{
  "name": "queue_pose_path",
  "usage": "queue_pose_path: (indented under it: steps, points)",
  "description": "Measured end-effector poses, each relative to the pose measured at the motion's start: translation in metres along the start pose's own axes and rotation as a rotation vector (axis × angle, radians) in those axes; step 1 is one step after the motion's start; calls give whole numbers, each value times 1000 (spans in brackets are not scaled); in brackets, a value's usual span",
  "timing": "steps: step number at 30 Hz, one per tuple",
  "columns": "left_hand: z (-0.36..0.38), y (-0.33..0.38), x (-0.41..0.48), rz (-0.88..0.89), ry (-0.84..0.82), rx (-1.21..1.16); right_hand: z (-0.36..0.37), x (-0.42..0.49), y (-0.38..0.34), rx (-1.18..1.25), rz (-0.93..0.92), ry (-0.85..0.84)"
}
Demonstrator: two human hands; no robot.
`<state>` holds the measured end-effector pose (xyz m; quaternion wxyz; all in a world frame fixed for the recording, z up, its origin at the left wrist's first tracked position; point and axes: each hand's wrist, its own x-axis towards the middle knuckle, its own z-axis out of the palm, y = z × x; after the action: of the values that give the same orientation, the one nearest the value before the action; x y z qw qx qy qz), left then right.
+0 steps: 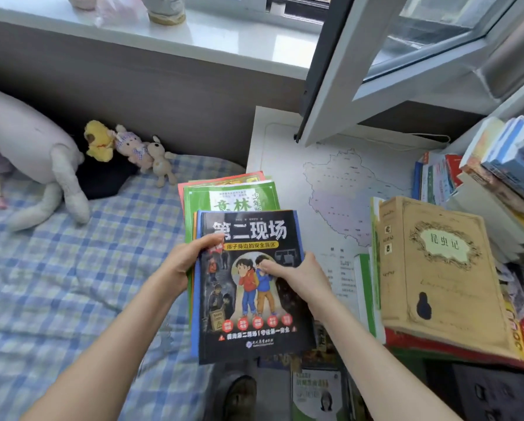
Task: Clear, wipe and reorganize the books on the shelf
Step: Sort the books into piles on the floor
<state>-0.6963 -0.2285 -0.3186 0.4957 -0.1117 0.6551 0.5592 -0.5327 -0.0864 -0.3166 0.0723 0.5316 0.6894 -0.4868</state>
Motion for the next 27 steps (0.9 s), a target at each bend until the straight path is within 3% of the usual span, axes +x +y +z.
queue_pose_path:
  steps: [9, 14, 19, 27]
  points:
    - [-25, -107, -102, -54, -34, -35, 18, -82, 100, 194, -47, -293]
    - [-6, -188, -183, -25, -13, -2, -2, -155, 178, 447, 19, -406]
    - [37, -288, -248, -24, -53, 70, -37, -226, 278, 430, 1, -520]
    - [95, -424, -240, -125, -257, 274, -53, -246, 442, 385, 265, -388]
